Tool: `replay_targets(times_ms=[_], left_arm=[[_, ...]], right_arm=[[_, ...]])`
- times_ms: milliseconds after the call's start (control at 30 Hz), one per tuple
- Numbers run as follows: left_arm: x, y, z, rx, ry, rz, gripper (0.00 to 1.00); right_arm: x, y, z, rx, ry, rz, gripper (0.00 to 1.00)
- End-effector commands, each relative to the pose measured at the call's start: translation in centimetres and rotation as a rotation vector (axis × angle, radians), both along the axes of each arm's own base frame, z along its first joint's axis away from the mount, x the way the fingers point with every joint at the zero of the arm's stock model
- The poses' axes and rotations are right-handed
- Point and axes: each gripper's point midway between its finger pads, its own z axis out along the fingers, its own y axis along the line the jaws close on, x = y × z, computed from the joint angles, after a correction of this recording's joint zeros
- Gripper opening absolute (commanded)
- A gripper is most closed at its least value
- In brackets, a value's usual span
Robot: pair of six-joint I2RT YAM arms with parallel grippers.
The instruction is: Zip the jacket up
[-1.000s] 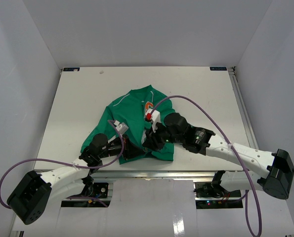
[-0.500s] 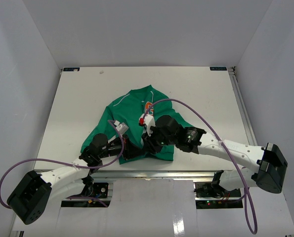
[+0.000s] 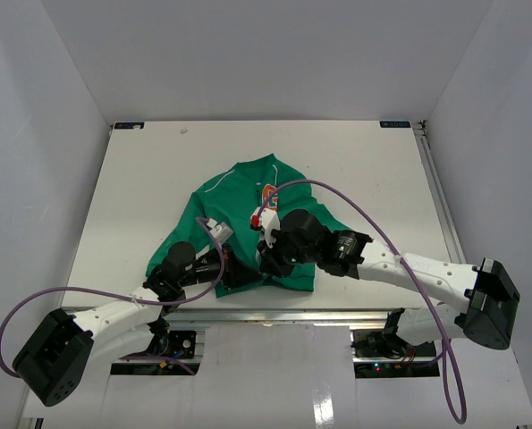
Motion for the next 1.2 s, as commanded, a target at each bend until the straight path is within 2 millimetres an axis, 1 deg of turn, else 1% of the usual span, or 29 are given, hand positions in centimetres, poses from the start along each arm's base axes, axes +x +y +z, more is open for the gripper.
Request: replay_targets(times_ms=[0,233,433,500,667,800,900,1000,1067,1167], left_arm=[[0.4,-0.4,2.2,-0.041,-0.05,-0.001,0.0],[0.5,-0.4,2.0,-0.038,-0.048,0.004,0.0],[0.6,-0.4,2.0,-0.037,-0.046,0.008,0.0],[0.6,-0.4,2.0,-0.035,-0.045,0.01,0.0],[0.5,-0.3,2.2,-0.038,-0.047,0.01,0.0],[0.5,-0.3,2.2,-0.04,-0.049,0.01,0.0],[0.5,-0.3,2.3,-0.041,-0.049,0.01,0.0],[0.5,-0.3,2.3,-0.042,-0.05,0.01,0.0],[0.4,-0.3,2.3,-0.044,-0.051,0.006,0.0],[0.3,-0.3,2.2,-0.047,-0.052,0.001,0.0]], right_arm=[[-0.8,0.8,1.6,0.039,-0.008,0.053,0.21],[-1.5,1.2,0.9,0.021,0.001,0.097,0.16],[-1.9,1.1,0.4,0.005,0.012,0.12,0.1],[-2.0,1.0,0.4,0.005,0.011,0.122,0.11],[-1.7,0.6,-0.1,-0.019,0.009,0.097,0.17],[-1.0,0.2,-0.6,-0.041,-0.003,0.055,0.17],[-0.4,0.1,-0.6,-0.051,-0.019,0.018,0.09],[0.6,0.0,-0.5,-0.055,-0.046,-0.034,0.08],[1.9,-0.2,0.0,-0.052,-0.085,-0.102,0.08],[3.4,0.0,1.2,-0.019,-0.141,-0.172,0.08]])
